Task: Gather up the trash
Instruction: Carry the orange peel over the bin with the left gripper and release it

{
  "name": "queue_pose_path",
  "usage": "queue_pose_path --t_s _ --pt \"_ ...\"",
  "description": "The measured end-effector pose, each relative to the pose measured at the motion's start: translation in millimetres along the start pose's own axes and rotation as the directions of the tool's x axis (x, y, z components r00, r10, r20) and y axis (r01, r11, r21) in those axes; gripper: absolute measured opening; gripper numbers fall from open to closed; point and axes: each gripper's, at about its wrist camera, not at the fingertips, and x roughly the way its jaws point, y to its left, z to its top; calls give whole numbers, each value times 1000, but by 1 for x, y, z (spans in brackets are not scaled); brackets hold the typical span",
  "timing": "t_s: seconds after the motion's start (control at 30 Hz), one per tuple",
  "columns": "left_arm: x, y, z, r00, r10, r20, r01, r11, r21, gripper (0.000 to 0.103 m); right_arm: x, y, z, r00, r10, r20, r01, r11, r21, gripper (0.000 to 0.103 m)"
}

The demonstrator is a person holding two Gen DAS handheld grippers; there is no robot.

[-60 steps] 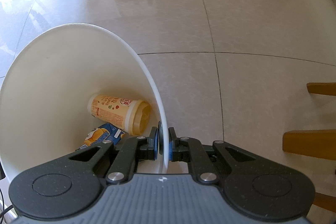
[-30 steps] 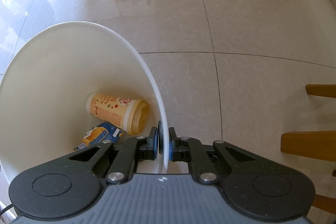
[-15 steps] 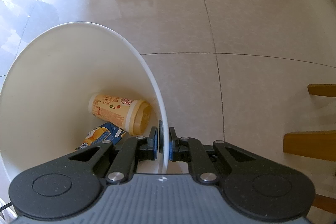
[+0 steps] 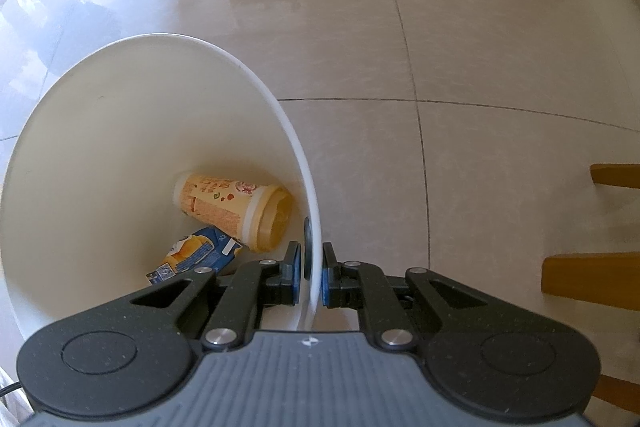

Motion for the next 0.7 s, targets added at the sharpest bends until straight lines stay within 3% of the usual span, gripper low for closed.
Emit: queue_pose_path --t_s 0.2,0.27,0.37,0.7 --pt "14 -46 31 997 -63 50 61 997 50 74 1 1 2 1000 -5 -3 5 1000 -16 12" --pt "22 -60 37 995 -92 45 90 995 53 89 1 0 2 1000 0 -1 0 1000 -15 12" --pt "24 -73 38 990 -122 67 117 990 73 94 1 -2 1 1000 11 2 -11 1000 -10 12" --pt "42 -75 25 998 -67 16 66 997 49 94 0 -6 -1 1000 23 8 -23 1000 -12 12"
